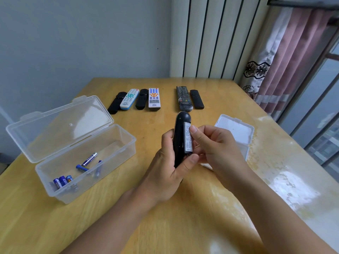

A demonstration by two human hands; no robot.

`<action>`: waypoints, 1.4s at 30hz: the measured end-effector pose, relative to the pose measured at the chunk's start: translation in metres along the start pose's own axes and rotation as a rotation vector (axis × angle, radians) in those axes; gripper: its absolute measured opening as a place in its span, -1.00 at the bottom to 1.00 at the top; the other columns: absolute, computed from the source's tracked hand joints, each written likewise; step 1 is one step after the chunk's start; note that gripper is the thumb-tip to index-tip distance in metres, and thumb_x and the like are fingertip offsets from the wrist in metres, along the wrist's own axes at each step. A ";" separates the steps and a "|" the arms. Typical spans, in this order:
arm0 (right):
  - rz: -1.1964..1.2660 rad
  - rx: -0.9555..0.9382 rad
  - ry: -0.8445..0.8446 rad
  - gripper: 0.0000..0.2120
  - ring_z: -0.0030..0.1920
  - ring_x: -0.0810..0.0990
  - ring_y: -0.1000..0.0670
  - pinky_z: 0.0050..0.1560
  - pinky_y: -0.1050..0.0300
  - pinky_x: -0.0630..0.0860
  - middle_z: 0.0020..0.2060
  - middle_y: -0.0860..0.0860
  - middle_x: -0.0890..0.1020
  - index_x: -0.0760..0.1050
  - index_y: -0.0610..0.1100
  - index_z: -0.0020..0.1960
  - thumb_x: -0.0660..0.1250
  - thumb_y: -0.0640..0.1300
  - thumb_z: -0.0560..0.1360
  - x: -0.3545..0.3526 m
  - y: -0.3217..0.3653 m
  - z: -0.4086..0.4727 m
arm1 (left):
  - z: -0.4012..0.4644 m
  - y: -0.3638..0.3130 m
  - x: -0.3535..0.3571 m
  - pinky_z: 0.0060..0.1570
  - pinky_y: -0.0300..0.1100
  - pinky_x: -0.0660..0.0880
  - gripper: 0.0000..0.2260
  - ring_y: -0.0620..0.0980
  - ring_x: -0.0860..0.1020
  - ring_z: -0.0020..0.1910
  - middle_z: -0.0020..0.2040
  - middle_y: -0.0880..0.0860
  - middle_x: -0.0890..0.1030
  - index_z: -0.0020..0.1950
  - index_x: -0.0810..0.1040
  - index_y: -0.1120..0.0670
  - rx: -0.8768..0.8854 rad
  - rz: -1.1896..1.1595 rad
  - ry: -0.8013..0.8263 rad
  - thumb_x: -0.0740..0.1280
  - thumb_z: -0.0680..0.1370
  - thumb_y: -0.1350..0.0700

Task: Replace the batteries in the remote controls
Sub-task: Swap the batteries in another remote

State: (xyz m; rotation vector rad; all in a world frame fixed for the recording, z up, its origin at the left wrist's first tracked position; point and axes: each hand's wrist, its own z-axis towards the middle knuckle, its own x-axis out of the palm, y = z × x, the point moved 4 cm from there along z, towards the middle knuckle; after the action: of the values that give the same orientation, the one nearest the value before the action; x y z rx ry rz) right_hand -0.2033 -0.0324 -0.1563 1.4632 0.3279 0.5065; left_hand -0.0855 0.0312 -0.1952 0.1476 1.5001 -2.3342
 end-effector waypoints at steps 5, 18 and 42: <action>-0.114 -0.083 -0.077 -0.66 -0.51 0.58 -0.04 -0.48 0.13 0.53 -0.46 -0.09 0.60 0.54 -0.29 -0.18 0.40 -0.02 0.57 -0.003 -0.002 0.002 | -0.002 -0.002 -0.002 -0.38 -0.16 0.55 -0.67 0.00 0.61 -0.32 -0.17 0.01 0.63 0.35 0.27 -0.22 -0.056 -0.018 -0.006 0.26 0.62 -0.13; -0.147 -0.295 -0.066 -0.81 -0.38 0.59 0.00 -0.45 0.13 0.52 -0.10 -0.07 0.64 0.57 -0.09 0.17 0.38 -0.17 0.56 -0.015 0.010 0.006 | 0.006 0.005 -0.015 -0.26 -0.08 0.56 -0.69 0.10 0.64 -0.26 -0.17 0.16 0.70 0.25 0.58 -0.10 -0.333 -0.324 0.003 0.42 0.52 -0.09; -1.518 -0.517 0.007 -0.88 -0.02 0.64 -0.14 -0.21 0.07 0.54 -0.06 -0.12 0.68 0.67 -0.17 -0.06 0.35 -0.27 0.53 0.037 0.007 0.194 | 0.017 0.046 -0.037 -0.26 -0.45 0.45 -0.86 -0.25 0.59 -0.24 -0.23 -0.20 0.68 -0.13 0.67 -0.09 -0.310 0.039 -0.313 0.42 0.57 0.14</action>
State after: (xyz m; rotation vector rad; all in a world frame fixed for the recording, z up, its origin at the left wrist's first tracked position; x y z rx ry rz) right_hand -0.0748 -0.1797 -0.1282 0.4160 1.0726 -0.6091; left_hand -0.0330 0.0084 -0.2171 -0.2544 1.6492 -1.9529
